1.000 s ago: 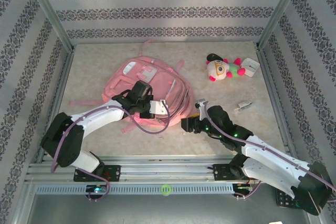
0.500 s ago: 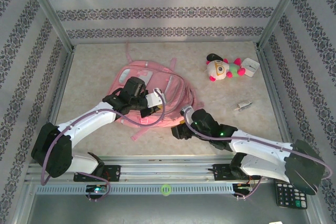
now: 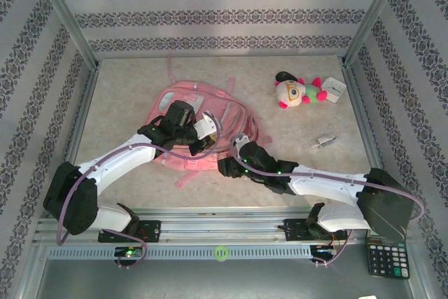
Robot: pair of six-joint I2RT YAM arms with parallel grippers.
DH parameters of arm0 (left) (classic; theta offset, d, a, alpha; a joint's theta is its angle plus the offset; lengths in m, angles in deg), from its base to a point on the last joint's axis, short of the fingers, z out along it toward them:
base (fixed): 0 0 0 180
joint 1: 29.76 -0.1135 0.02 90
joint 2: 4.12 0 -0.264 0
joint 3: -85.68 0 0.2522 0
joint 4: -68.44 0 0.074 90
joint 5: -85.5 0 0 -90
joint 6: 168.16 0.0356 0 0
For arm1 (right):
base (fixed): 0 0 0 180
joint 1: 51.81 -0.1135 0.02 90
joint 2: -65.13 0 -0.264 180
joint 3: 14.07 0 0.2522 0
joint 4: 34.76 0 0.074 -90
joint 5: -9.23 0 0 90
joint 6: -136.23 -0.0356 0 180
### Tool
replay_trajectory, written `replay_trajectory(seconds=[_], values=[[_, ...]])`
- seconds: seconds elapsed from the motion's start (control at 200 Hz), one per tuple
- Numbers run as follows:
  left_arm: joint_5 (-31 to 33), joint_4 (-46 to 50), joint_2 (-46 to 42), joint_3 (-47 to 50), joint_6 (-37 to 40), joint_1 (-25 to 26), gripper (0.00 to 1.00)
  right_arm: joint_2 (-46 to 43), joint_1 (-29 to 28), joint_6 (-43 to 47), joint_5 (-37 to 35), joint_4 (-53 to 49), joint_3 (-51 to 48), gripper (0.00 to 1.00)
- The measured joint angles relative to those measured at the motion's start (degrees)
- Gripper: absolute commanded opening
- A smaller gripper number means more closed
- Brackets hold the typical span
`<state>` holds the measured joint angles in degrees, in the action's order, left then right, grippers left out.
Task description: Pack the student bag
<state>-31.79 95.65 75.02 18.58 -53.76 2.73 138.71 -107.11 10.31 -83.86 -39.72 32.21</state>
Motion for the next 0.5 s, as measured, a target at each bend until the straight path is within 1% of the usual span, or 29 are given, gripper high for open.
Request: replay_trajectory(seconds=[0.16,0.25,0.255,0.27,0.355,0.395,0.5], values=[[-0.2,0.0,0.0,0.0,-1.0,0.0,0.01,4.6,-0.1,-2.7,-2.9,0.6,2.8,0.44],[-0.7,0.0,0.0,0.0,-1.3,-0.4,0.01,6.5,-0.1,-3.4,-3.9,0.5,4.3,0.33],[-0.7,0.0,0.0,0.0,-1.3,-0.4,0.01,6.6,-0.1,-3.3,-4.0,0.5,4.5,0.30],[-0.7,0.0,0.0,0.0,-1.4,-0.4,0.01,6.8,-0.1,-3.2,-4.1,0.5,4.7,0.27],[-0.9,-0.4,0.0,-0.1,-1.4,-0.6,0.01,7.2,-0.5,-3.9,-5.1,0.5,5.2,0.18],[-1.0,-0.6,0.0,-0.1,-1.4,-0.6,0.01,7.0,-0.8,-4.0,-5.3,0.3,5.2,0.13],[-1.0,-0.7,0.0,-0.2,-1.2,-0.6,0.01,5.2,-0.9,-4.7,-5.8,-0.9,4.9,0.07]])
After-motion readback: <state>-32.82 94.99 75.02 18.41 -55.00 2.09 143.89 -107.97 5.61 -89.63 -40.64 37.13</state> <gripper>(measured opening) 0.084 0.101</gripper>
